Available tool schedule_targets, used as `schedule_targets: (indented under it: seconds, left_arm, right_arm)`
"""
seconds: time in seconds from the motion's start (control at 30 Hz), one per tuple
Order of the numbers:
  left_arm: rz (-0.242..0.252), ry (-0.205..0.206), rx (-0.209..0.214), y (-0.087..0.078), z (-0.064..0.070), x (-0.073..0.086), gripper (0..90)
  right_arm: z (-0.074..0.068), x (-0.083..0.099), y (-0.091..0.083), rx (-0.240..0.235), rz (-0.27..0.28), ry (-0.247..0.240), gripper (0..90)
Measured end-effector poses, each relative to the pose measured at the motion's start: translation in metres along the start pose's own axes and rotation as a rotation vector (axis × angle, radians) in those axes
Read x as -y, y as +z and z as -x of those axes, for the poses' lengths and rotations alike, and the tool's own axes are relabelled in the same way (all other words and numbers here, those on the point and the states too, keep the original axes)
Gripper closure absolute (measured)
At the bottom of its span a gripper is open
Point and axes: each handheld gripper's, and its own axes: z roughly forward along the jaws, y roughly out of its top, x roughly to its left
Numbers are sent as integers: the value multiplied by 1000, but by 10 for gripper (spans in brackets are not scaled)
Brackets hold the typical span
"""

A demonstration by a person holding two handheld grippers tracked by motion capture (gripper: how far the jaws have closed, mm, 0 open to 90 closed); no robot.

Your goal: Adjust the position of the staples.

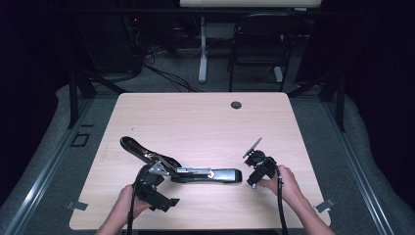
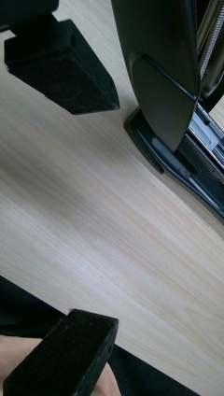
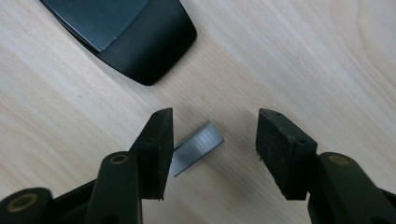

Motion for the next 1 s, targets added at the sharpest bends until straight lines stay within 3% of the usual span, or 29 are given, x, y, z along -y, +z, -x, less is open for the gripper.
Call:
schedule_targets:
  seconds: [0.17, 0.2, 0.3, 0.37, 0.47, 0.63, 0.67, 0.77, 0.8, 0.97, 1.0]
  left_arm:
    - [-2, -2, -1, 0, 0, 0, 3]
    - [-2, -2, -1, 0, 0, 0, 3]
    - [-5, 0, -1, 0, 0, 0, 3]
    - [-6, 1, -1, 1, 0, 0, 3]
    - [-10, 3, 2, 1, 0, -1, 3]
    - [-14, 6, 1, 2, 1, -1, 3]
    - [-14, 6, 2, 2, 1, -1, 3]
    - [-13, 5, 3, 2, 0, -1, 3]
    - [-14, 5, 4, 2, 0, -1, 3]
    - [-17, 4, 4, 2, 0, -1, 2]
    - [-18, 4, 4, 2, 0, -1, 2]
  right_arm:
    - [5, 2, -1, -9, -17, 10, 542]
    - [5, 3, 0, -20, 3, 31, 553]
    - [10, 3, -3, -29, -34, 24, 591]
    - [13, 4, -4, -42, -7, 54, 610]
    - [17, 3, -6, -51, -26, 52, 619]
    - [12, -4, -4, -83, -45, 43, 673]
    - [11, -5, -2, -80, -27, 59, 675]
    - [11, -9, -4, -65, -62, 55, 700]
    - [9, -8, -1, -67, -30, 87, 710]
    - [10, -10, 0, -62, -74, 78, 727]
    - [9, -9, 2, -72, -53, 99, 740]
